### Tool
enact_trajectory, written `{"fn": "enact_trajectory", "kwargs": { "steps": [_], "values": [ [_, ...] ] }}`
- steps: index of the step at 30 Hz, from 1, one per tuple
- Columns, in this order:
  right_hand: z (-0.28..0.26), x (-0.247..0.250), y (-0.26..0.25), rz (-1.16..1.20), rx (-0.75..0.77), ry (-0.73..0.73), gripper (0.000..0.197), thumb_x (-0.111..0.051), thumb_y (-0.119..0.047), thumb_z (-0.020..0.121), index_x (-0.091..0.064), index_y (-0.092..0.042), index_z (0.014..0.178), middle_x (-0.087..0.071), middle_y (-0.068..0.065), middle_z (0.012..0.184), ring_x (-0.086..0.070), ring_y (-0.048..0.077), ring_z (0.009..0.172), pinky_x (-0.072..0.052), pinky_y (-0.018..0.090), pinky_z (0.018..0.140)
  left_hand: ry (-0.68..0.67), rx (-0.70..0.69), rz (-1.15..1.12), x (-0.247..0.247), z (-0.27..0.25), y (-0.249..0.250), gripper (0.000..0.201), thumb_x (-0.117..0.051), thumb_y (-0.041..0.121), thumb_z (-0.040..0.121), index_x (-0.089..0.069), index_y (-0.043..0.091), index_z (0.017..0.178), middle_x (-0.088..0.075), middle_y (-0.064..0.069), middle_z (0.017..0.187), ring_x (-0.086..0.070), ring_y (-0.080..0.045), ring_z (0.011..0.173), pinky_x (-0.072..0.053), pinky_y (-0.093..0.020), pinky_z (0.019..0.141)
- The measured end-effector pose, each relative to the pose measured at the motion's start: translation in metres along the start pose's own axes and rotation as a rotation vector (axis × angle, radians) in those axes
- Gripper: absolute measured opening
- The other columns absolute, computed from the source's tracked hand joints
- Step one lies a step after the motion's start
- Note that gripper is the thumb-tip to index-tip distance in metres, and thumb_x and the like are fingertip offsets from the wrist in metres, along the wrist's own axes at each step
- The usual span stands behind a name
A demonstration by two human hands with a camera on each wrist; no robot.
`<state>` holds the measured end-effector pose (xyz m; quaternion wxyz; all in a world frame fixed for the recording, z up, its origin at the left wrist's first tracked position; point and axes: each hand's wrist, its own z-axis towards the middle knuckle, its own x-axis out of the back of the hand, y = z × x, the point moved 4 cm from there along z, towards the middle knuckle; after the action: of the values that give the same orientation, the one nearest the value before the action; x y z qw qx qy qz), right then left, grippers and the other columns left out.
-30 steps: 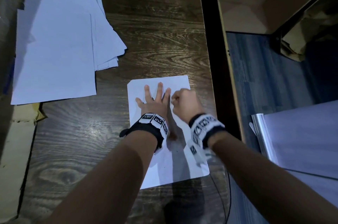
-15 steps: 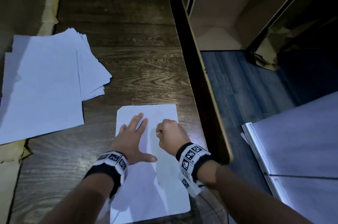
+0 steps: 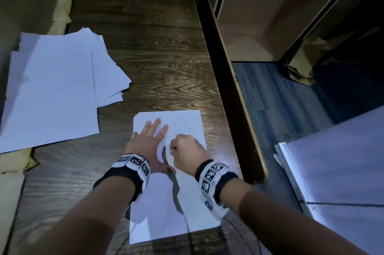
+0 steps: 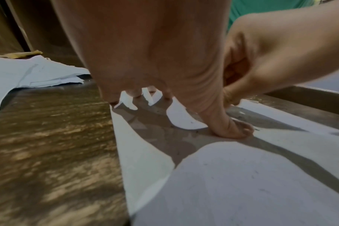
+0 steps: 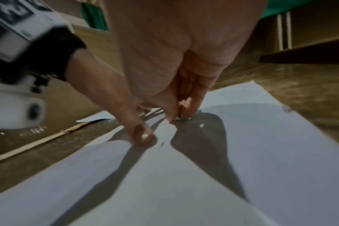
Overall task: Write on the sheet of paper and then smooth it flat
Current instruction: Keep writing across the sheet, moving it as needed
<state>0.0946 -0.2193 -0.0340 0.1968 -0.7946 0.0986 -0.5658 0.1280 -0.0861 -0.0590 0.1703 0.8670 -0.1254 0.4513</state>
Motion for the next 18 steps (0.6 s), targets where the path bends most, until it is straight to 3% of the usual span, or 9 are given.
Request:
{"fn": "enact_trajectory", "kwargs": {
  "steps": [5, 12, 14, 18],
  "values": [
    [0.052, 0.021, 0.007, 0.024, -0.162, 0.153, 0.011, -0.056, -0.009, 0.086, -0.068, -0.010, 0.086, -0.062, 0.004, 0.093, -0.063, 0.025, 0.081, -0.057, 0.035, 0.072, 0.033, 0.018, -0.017, -0.002, -0.002, -0.002, 0.148, -0.068, 0.089, 0.058, 0.018, 0.026, 0.160, 0.029, 0.009, 0.165, 0.018, -0.018, 0.155, -0.003, -0.050, 0.125],
    [-0.046, -0.016, -0.002, 0.029, -0.010, -0.028, 0.011, -0.055, -0.015, 0.086, -0.064, -0.011, 0.081, -0.060, 0.004, 0.090, -0.060, 0.026, 0.082, -0.053, 0.039, 0.071, 0.033, 0.018, 0.003, -0.001, -0.004, 0.002, 0.152, -0.073, 0.085, 0.059, 0.019, 0.018, 0.160, 0.027, 0.005, 0.166, 0.016, -0.020, 0.155, -0.005, -0.051, 0.126],
    [-0.023, -0.008, 0.000, -0.009, -0.002, -0.040, 0.012, -0.055, -0.014, 0.087, -0.065, -0.011, 0.083, -0.060, 0.003, 0.091, -0.060, 0.025, 0.083, -0.053, 0.036, 0.071, 0.034, 0.020, 0.023, -0.002, -0.003, 0.002, 0.155, -0.074, 0.085, 0.057, 0.020, 0.017, 0.159, 0.027, 0.004, 0.166, 0.017, -0.021, 0.155, -0.006, -0.051, 0.125],
    [0.053, 0.016, 0.006, 0.000, -0.114, 0.079, 0.012, -0.058, -0.014, 0.087, -0.069, -0.016, 0.084, -0.064, 0.003, 0.092, -0.063, 0.024, 0.081, -0.054, 0.030, 0.069, 0.028, 0.031, 0.026, -0.005, 0.000, 0.001, 0.152, -0.071, 0.086, 0.058, 0.020, 0.019, 0.159, 0.027, 0.005, 0.166, 0.017, -0.021, 0.155, -0.006, -0.051, 0.124]
  ]
}}
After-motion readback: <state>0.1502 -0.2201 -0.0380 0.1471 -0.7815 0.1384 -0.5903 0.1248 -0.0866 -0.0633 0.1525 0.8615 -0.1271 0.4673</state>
